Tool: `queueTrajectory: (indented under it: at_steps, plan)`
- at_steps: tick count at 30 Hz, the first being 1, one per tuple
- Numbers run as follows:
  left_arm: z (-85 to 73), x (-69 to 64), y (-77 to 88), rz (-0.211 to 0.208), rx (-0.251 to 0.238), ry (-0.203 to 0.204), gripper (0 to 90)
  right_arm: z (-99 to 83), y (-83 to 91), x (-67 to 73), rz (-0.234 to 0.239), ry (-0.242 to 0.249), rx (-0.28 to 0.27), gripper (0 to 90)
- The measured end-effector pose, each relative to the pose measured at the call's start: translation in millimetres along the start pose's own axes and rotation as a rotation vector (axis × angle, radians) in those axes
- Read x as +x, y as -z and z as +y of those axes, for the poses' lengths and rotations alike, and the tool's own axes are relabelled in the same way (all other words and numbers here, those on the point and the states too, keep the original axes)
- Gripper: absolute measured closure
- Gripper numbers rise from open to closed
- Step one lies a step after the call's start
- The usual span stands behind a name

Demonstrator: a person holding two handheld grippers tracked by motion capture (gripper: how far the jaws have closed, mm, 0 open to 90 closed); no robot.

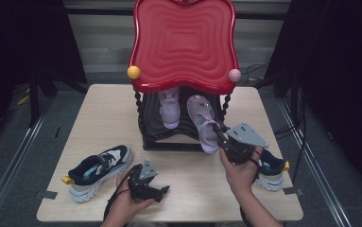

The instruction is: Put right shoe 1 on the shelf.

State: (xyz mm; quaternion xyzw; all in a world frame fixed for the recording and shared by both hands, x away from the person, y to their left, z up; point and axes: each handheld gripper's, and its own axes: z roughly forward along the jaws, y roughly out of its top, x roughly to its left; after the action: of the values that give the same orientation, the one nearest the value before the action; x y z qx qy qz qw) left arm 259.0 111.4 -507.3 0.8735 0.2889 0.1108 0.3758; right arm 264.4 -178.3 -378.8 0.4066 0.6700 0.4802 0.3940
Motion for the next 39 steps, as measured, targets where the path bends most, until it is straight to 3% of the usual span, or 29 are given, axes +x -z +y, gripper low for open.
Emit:
queueTrajectory:
  at_steps: [11,20,33,39]
  plan:
    - [0.0,0.0,0.0,0.000,0.000,0.000,13.4,4.3,-26.0,10.6,-0.106,-0.020,-0.008,82.8]
    - [0.0,0.1,0.0,0.001,0.000,-0.002,13.4,5.7,-43.8,4.9,-0.145,-0.060,-0.020,82.8]
    - [0.0,0.1,0.1,0.001,0.000,-0.002,13.4,-1.8,-69.1,13.8,-0.186,-0.066,-0.024,82.7]
    - [0.0,0.2,0.2,0.001,0.003,-0.005,13.4,0.1,-80.5,18.5,-0.218,-0.044,-0.020,82.7]
